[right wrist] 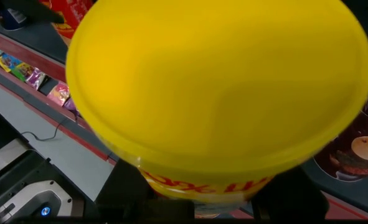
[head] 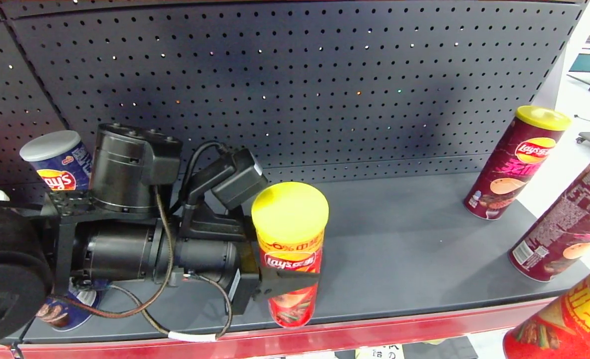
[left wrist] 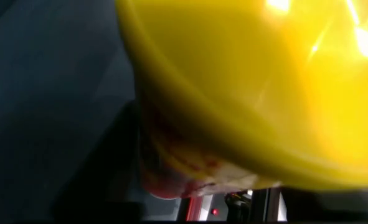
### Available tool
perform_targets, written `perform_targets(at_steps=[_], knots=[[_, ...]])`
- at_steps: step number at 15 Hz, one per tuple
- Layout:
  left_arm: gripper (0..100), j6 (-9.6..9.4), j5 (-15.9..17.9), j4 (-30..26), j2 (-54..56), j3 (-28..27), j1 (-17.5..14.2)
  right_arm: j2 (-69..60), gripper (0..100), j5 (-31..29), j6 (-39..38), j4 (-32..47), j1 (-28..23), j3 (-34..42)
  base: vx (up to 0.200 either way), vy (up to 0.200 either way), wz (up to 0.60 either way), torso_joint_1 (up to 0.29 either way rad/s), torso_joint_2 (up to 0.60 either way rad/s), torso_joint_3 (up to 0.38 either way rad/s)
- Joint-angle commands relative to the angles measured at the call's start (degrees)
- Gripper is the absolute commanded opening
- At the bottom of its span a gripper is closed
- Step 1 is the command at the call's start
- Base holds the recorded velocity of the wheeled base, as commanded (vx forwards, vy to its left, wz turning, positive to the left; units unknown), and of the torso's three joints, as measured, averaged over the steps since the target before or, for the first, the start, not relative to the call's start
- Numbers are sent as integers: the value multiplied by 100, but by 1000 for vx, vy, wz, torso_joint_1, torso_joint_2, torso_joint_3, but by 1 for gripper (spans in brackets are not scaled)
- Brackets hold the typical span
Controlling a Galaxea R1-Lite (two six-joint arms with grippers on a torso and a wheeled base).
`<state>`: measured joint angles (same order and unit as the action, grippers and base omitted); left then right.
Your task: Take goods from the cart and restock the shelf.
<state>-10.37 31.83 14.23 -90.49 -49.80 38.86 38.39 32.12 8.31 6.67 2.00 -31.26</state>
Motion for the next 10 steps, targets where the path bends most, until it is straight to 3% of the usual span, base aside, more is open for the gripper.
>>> perform_targets(at_steps=[1,3,4,10], knots=[[100,9,-10,36,93,102,-2,46,0,5,4,1,2,-21,0,0,0,0,0,0],[100,9,-89,28,146,146,-2,125,0,5,48,1,11,-100,0,0,0,0,0,0],[100,27,-291,36,163,225,-2,318,0,5,144,-8,99,-284,0,0,0,0,0,0],[100,27,-327,36,656,735,-300,1936,0,-83,346,-122,1162,-1453,0,0,0,0,0,0]])
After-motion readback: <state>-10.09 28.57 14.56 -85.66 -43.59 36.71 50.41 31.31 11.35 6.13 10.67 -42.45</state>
